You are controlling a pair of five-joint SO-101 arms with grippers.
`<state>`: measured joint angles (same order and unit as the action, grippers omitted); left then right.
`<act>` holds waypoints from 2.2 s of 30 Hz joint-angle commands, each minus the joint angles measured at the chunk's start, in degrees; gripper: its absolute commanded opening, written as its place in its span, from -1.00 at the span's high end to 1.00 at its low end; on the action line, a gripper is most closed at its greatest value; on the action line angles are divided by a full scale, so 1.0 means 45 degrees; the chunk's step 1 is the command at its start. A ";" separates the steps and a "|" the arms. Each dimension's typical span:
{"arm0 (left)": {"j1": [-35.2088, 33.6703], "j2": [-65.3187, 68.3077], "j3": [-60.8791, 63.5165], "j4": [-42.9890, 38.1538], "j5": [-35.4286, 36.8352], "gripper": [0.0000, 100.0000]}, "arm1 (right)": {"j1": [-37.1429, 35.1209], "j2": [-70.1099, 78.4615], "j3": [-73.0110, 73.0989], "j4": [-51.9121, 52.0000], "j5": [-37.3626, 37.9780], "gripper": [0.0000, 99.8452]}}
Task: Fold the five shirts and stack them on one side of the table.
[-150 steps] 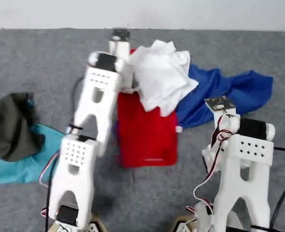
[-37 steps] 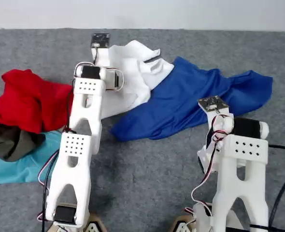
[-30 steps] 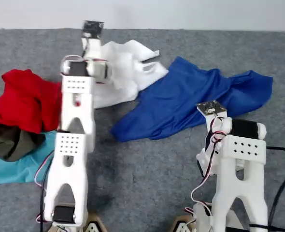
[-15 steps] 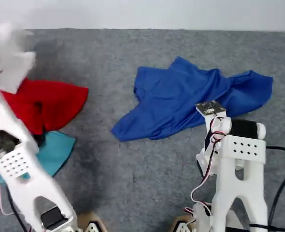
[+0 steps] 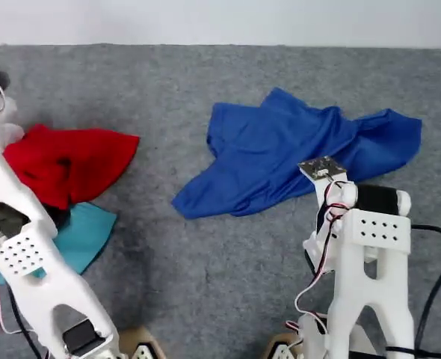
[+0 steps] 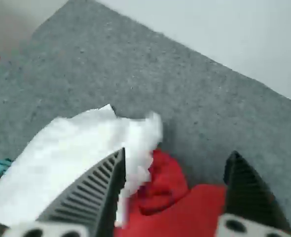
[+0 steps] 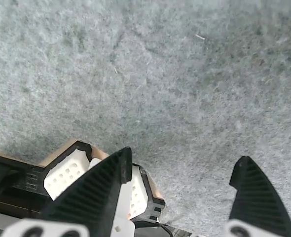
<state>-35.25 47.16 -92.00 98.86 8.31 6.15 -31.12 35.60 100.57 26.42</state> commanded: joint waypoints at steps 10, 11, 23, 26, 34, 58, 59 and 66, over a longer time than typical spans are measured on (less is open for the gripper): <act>0.3477 -0.4747 -0.0615 0.0410 0.0098 0.43 | -0.0088 -0.0049 -0.0059 0.0420 0.0176 0.34; 0.4239 -0.4982 -0.0283 0.0410 -0.0078 0.48 | -0.0088 -0.0049 -0.0059 0.0400 0.0176 0.34; 1.0862 -0.5411 1.0676 0.0137 0.0723 0.60 | -0.0029 -0.0107 -0.0059 0.0400 0.0176 0.34; 1.1683 -0.5411 1.3841 -0.0781 0.0723 0.60 | -0.0010 -0.0127 -0.0059 0.0400 0.0176 0.34; 1.1624 -0.5411 1.8589 -0.4376 0.0723 0.61 | -0.0010 -0.0107 -0.0059 0.0400 0.0176 0.34; 1.0276 -0.3380 1.7280 0.0430 0.0625 0.98 | -0.0029 -0.0049 -0.0059 0.0381 0.0176 0.34; 0.9748 -0.3673 1.7260 0.0410 0.0625 0.98 | -0.0010 -0.0049 -0.0059 0.0381 0.0176 0.34; 0.6388 -0.5822 1.7280 0.0410 -0.0293 0.98 | -0.0068 -0.0049 -0.0059 0.0381 0.0176 0.34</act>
<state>0.70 28.26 -12.70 98.24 10.59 6.24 -31.12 35.60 100.57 26.68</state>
